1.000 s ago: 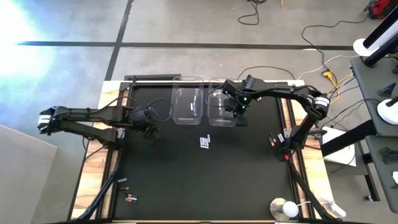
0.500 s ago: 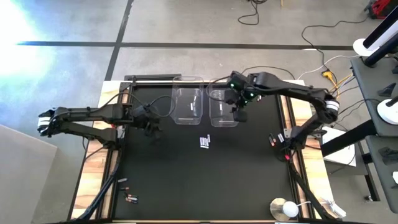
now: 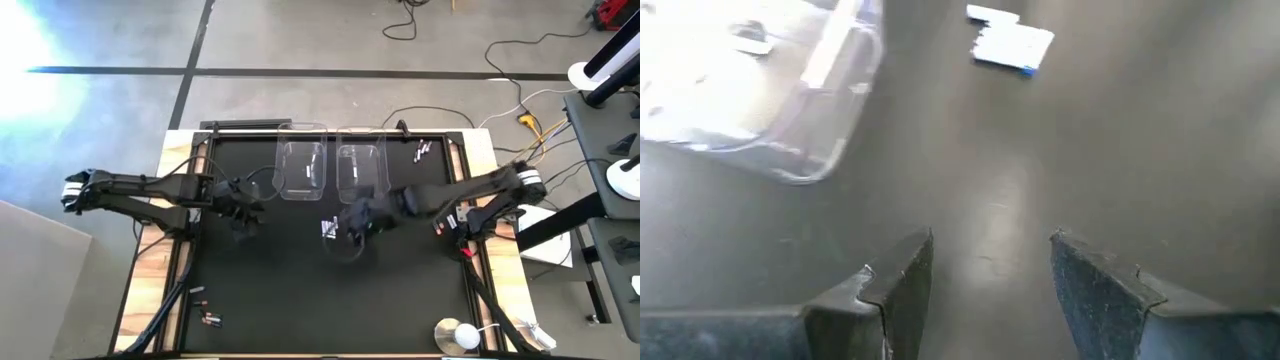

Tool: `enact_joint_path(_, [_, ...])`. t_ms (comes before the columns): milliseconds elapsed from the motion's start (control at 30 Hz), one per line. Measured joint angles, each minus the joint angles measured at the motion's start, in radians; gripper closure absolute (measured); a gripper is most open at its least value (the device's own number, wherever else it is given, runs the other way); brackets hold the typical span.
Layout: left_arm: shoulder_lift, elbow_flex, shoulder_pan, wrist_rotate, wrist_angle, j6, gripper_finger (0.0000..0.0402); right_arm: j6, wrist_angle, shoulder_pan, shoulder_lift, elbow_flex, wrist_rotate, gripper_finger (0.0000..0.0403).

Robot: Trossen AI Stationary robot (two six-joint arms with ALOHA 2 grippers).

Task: Sort batteries
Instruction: Put the white battery into the right transparent bin

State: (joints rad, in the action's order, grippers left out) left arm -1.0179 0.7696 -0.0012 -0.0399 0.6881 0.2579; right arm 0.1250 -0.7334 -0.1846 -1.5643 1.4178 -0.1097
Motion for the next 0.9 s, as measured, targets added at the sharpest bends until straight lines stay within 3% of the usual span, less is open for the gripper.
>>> enact_joint_path(200, [0.004,0.0,-0.131,0.003,0.0,0.085,0.0219,0.079,0.127,-0.048,-0.161,-0.013,-0.005,0.0232])
enact_joint_path(433, [-0.002,-0.022,-0.208,-0.086,-0.045,0.182,0.0219,0.111,0.145,0.021,-0.307,-0.015,-0.077,0.0233])
enact_joint_path(667, [0.0,-0.109,-0.273,-0.089,-0.195,0.25,0.0219,0.074,0.17,0.076,-0.33,-0.024,-0.002,0.024])
enact_joint_path(900, [0.0,-0.208,-0.275,-0.091,-0.312,0.293,0.0219,0.081,0.201,0.078,-0.392,-0.033,0.005,0.0264])
